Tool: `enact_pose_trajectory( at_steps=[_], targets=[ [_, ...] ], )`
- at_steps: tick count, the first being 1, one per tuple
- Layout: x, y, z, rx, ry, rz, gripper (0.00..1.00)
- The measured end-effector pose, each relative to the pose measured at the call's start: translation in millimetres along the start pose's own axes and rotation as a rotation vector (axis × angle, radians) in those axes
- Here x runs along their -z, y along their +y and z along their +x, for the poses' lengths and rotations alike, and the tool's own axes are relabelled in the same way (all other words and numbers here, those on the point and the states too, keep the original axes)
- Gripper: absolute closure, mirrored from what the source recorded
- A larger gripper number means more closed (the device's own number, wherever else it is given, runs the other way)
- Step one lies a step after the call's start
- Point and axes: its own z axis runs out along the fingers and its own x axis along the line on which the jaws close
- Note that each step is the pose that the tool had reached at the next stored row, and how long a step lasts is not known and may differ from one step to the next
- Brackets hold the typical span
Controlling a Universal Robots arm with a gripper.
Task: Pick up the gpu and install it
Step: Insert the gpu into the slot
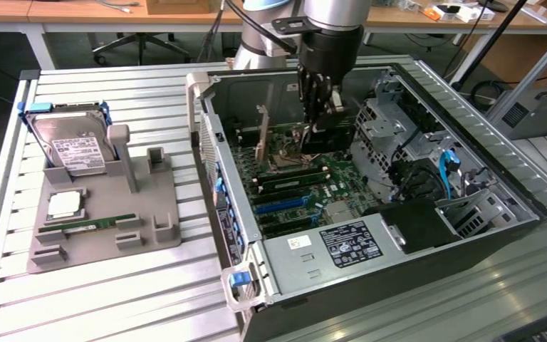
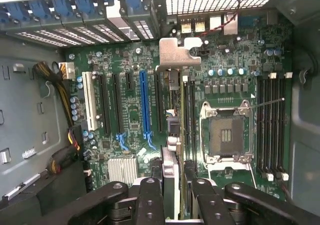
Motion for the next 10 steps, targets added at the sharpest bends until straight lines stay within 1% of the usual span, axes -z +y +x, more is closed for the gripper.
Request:
enact_pose_trajectory(
  at_steps=[1,2,3,4,5,6,10],
  targets=[
    [-0.1,0.0,0.0,0.0,-0.0052,-0.0001,0.73],
    [-0.1,0.2,0.1,-0.002,-0.03,-0.0016,0.73],
    [0.0,0.3,0.3,-0.003,-0.0529,-0.0032,0.73],
    [0.0,0.5,0.4,-0.004,-0.0716,-0.0044,0.73],
    [0.0,0.6,0.8,-0.007,-0.1081,-0.0065,0.73],
    [0.0,0.7,0.9,-0.007,-0.1179,-0.0071,0.73],
    [-0.1,0.7,0.9,-0.007,-0.118,-0.0077,0.73]
  ],
)
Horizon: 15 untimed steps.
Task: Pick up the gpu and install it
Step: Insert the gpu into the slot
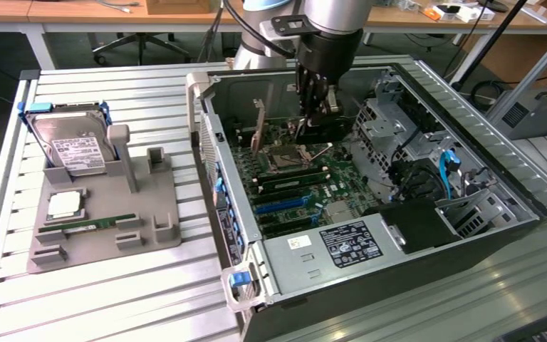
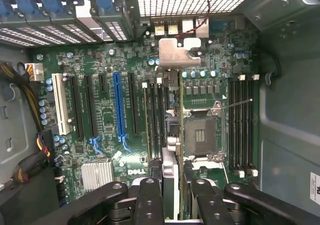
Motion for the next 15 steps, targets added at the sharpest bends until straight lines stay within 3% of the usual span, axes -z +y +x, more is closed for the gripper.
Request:
enact_pose_trajectory(
  at_steps=[1,3,15],
  targets=[
    [-0.1,-0.1,0.0,0.0,0.0001,-0.002,0.73],
    [-0.4,0.0,0.0,0.0,0.0012,-0.0184,0.73],
    [-3.0,0.3,8.2,-0.001,0.0009,-0.0183,0.73]
  ],
)
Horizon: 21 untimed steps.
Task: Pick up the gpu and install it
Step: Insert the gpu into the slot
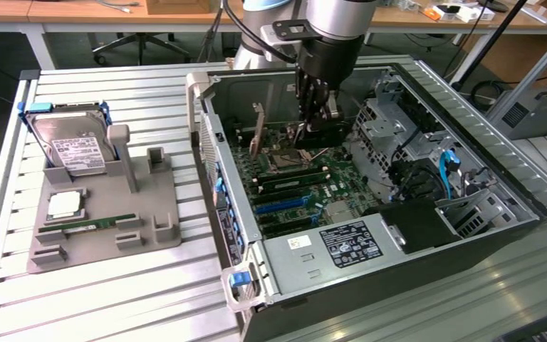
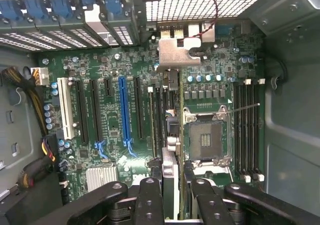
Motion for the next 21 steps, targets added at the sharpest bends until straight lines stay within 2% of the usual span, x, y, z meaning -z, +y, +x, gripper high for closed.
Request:
enact_pose_trajectory(
  at_steps=[21],
  targets=[
    [-4.1,0.0,3.4,0.0,0.0002,-0.0001,0.73]
  ],
)
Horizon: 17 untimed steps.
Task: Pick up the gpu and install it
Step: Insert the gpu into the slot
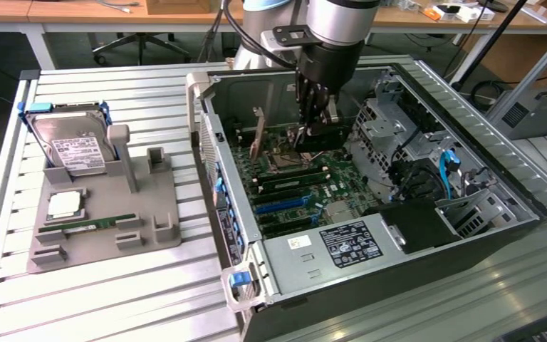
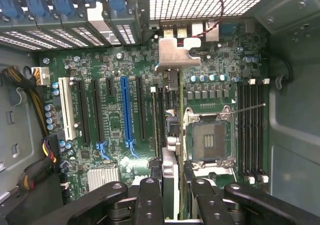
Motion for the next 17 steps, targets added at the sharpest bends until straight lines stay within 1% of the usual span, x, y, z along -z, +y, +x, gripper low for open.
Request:
enact_pose_trajectory(
  at_steps=[17],
  targets=[
    [-3.4,0.1,1.6,0.0,0.0001,0.0,0.73]
  ],
)
